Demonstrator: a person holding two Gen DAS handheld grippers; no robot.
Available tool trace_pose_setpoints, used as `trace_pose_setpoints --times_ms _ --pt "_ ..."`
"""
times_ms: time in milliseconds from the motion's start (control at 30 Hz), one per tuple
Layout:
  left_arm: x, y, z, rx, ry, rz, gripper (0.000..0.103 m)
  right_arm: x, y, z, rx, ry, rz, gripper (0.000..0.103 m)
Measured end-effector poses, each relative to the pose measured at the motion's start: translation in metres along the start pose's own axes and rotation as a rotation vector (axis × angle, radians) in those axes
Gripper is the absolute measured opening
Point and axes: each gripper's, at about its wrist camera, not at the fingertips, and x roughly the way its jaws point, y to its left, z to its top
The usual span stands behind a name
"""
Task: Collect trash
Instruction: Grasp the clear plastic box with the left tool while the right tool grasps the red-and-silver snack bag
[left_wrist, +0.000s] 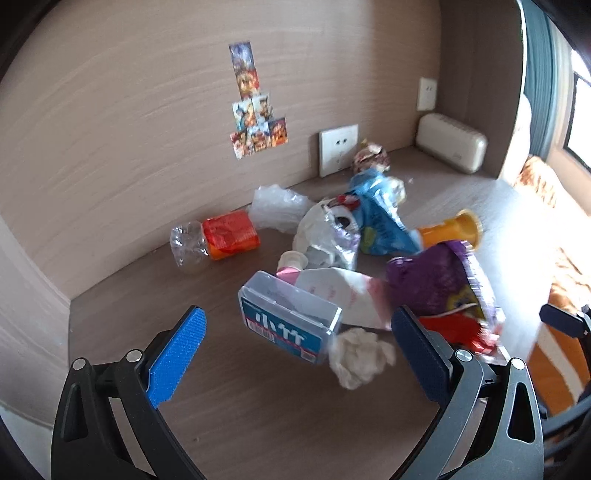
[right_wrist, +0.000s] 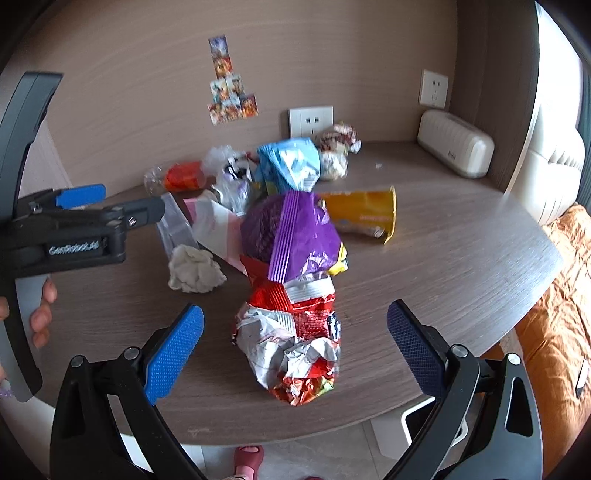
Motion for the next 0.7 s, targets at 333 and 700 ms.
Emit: trace_pose_setpoints --times_ms 333,700 --pt "0.054 0.006 0.010 -0.041 0.057 0.003 0.099 0.036 -0.009 -0.009 0.046 0.032 -0.020 0.099" --pt "0.084 0.020 -0.001 -0.084 0.148 -0.045 0.086 0.059 0.006 -0.014 -0.027 0.058 -0.022 0.080"
